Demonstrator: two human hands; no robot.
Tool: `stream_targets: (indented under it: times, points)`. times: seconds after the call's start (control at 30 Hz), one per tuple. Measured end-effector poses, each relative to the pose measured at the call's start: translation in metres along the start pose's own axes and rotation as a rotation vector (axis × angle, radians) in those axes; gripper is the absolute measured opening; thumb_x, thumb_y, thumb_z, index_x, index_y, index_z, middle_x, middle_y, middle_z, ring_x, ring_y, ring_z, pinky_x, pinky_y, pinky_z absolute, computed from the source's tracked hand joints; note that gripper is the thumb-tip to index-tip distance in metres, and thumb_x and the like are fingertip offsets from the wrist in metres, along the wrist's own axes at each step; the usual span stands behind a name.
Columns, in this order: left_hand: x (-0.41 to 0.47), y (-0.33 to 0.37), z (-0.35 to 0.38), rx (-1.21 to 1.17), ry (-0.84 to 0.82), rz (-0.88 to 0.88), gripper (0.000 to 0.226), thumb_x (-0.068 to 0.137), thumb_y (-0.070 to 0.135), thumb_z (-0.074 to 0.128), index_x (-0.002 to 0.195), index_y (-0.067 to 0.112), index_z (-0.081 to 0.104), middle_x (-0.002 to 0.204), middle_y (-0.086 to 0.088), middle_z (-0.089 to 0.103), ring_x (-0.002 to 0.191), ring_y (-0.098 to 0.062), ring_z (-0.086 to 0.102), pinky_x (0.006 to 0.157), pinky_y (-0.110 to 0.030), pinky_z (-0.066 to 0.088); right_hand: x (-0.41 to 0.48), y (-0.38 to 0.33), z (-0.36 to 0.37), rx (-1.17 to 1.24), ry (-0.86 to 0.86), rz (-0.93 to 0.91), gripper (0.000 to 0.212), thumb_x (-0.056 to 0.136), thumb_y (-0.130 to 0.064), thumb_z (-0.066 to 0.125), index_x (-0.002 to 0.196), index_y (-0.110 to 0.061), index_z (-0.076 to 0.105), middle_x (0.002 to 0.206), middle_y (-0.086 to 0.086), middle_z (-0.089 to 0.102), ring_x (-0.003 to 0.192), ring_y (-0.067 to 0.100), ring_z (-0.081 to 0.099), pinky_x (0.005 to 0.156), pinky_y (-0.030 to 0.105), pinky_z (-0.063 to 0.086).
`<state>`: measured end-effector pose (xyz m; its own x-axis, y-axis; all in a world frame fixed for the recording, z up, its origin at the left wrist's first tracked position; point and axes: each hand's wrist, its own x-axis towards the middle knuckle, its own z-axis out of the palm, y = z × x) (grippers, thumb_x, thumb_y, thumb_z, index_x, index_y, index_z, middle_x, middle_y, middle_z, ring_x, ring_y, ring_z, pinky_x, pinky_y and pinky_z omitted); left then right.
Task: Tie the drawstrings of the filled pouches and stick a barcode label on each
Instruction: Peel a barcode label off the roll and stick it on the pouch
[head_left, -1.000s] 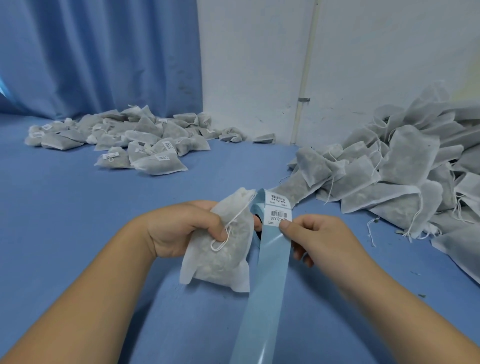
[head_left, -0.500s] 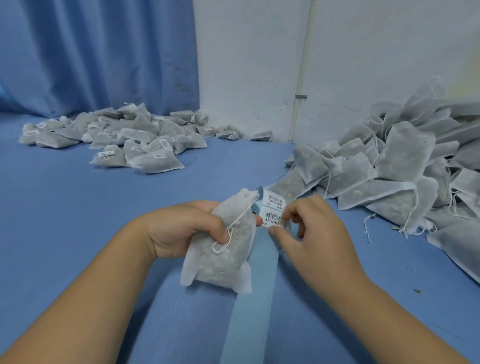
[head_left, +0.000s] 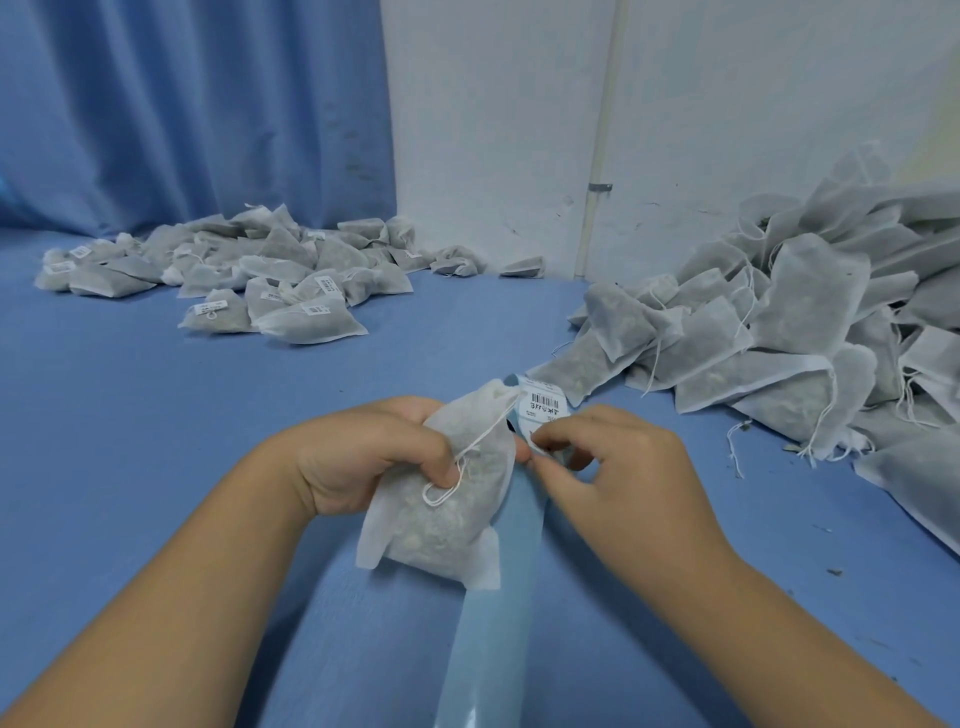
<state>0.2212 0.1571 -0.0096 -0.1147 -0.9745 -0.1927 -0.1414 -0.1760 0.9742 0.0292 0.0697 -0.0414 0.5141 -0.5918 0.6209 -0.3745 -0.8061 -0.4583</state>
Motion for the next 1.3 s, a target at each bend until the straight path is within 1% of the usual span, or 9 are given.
stream_targets:
  times: [0.1,0.27,0.37,0.47,0.6,0.83,0.97,1.1,1.3]
  points:
    - [0.001,0.001,0.001,0.022,0.020,0.011,0.084,0.048,0.014,0.063,0.123,-0.022,0.047,0.108,-0.041,0.051,0.094,-0.034,0.048,0.075,-0.034,0.043,0.001,0.000,-0.002,0.192,-0.070,0.192,0.008,0.079,-0.028,0.078,0.073,-0.030,0.075,0.069,-0.013,0.064,0.070,0.002,0.058,0.064,0.012,0.042]
    - [0.002,0.000,0.001,0.032,0.017,0.001,0.081,0.046,0.014,0.063,0.119,-0.020,0.052,0.097,-0.020,0.055,0.076,-0.024,0.054,0.063,-0.024,0.048,0.003,0.002,-0.005,0.402,-0.180,0.374,0.014,0.078,-0.021,0.078,0.071,-0.033,0.076,0.069,-0.018,0.070,0.060,-0.004,0.058,0.057,0.009,0.042]
    - [0.002,0.001,0.001,0.003,-0.003,0.007,0.063,0.052,0.006,0.059,0.113,-0.009,0.065,0.094,-0.015,0.062,0.075,-0.019,0.059,0.063,-0.023,0.050,0.004,0.001,-0.008,0.480,-0.226,0.386,0.019,0.080,-0.018,0.076,0.072,-0.036,0.077,0.073,-0.017,0.072,0.065,-0.005,0.062,0.060,0.008,0.045]
    - [0.002,0.000,0.000,0.006,-0.008,0.007,0.070,0.049,0.012,0.062,0.115,-0.012,0.062,0.095,-0.018,0.058,0.077,-0.024,0.055,0.064,-0.025,0.048,0.005,-0.001,-0.011,0.554,-0.254,0.407,0.026,0.080,-0.017,0.076,0.075,-0.043,0.075,0.073,-0.017,0.073,0.063,-0.007,0.062,0.059,0.006,0.045]
    - [0.001,0.002,0.002,-0.007,-0.053,0.049,0.050,0.061,0.000,0.049,0.105,0.004,0.073,0.094,-0.009,0.068,0.078,-0.017,0.062,0.066,-0.021,0.051,0.006,-0.001,-0.012,0.597,-0.269,0.462,0.016,0.079,-0.018,0.077,0.076,-0.034,0.077,0.073,-0.012,0.074,0.059,-0.005,0.060,0.053,0.009,0.044]
    - [0.002,0.000,0.003,-0.001,-0.051,0.058,0.049,0.061,0.000,0.048,0.101,0.008,0.075,0.086,-0.007,0.067,0.071,-0.014,0.060,0.061,-0.020,0.049,0.007,-0.001,-0.013,0.604,-0.271,0.495,0.007,0.076,-0.017,0.079,0.074,-0.024,0.078,0.074,-0.006,0.074,0.060,-0.001,0.060,0.056,0.012,0.046]
    - [0.002,0.000,0.003,0.003,-0.068,0.078,0.048,0.063,-0.001,0.046,0.099,0.010,0.076,0.084,-0.003,0.068,0.069,-0.011,0.061,0.060,-0.019,0.049,0.007,-0.002,-0.012,0.596,-0.239,0.494,0.004,0.072,-0.022,0.079,0.074,-0.024,0.077,0.078,0.000,0.075,0.065,0.007,0.060,0.060,0.017,0.046]
    - [0.002,0.000,0.003,0.013,-0.073,0.096,0.049,0.063,-0.001,0.046,0.100,0.011,0.076,0.087,-0.003,0.069,0.071,-0.012,0.062,0.061,-0.019,0.050,0.007,-0.003,-0.013,0.613,-0.255,0.473,0.002,0.073,-0.026,0.077,0.075,-0.027,0.078,0.077,-0.001,0.075,0.062,0.005,0.058,0.057,0.015,0.044]
    - [0.003,-0.001,0.002,0.023,-0.044,0.086,0.048,0.062,0.000,0.048,0.100,0.010,0.076,0.089,-0.009,0.065,0.070,-0.014,0.060,0.060,-0.020,0.049,0.007,-0.001,-0.013,0.609,-0.255,0.458,0.011,0.080,-0.021,0.073,0.074,-0.028,0.078,0.074,0.000,0.074,0.064,0.007,0.059,0.053,0.015,0.043]
